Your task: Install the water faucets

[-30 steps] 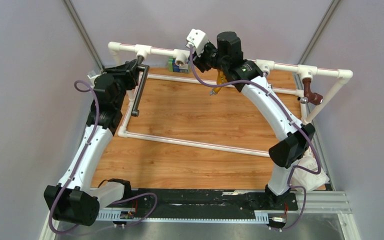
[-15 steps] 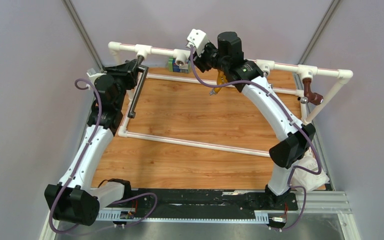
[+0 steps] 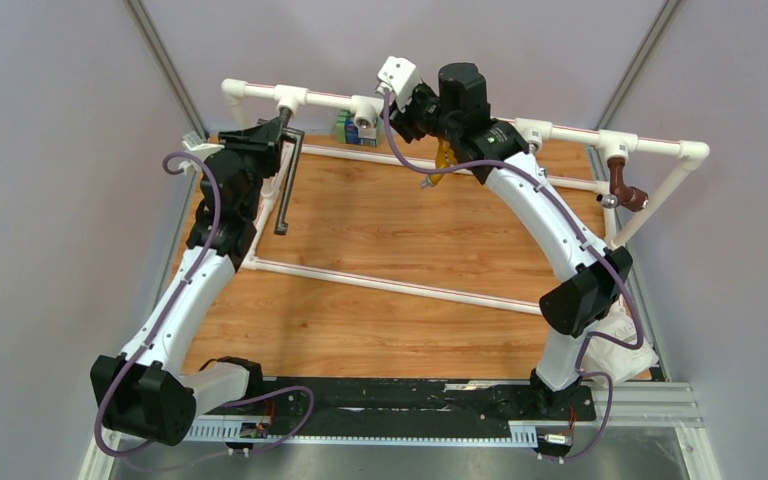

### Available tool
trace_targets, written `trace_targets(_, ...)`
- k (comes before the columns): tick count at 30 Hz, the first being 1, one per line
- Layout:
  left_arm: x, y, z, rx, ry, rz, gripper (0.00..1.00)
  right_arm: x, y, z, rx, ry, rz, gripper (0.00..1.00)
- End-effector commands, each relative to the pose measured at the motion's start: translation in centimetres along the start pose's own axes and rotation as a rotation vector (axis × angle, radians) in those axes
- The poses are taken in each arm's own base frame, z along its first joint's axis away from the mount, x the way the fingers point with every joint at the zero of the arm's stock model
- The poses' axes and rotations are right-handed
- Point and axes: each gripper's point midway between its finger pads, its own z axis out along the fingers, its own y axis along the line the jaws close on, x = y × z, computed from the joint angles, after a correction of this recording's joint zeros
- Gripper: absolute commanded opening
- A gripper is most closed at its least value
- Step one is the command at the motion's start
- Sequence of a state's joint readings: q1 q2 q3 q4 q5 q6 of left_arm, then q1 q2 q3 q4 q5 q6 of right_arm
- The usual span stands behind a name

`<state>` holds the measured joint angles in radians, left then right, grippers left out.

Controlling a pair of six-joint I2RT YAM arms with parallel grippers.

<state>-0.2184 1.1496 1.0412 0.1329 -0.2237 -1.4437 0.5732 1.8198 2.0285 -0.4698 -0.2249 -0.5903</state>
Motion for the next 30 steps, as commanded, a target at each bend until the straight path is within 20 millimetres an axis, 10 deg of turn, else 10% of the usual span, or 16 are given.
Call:
trace_targets(1,3.1,-1.1,-0.2,0.078,0.078,0.005,0.00,0.6,4.9,-0.5,-0.142,0.043,0.154,0.00)
trace_targets(30,2.0,-7.8,-0.5,0.162,0.108,0.048,0.00,0.5,5.0,-1.2,-0.152,0.041,0.133,0.00)
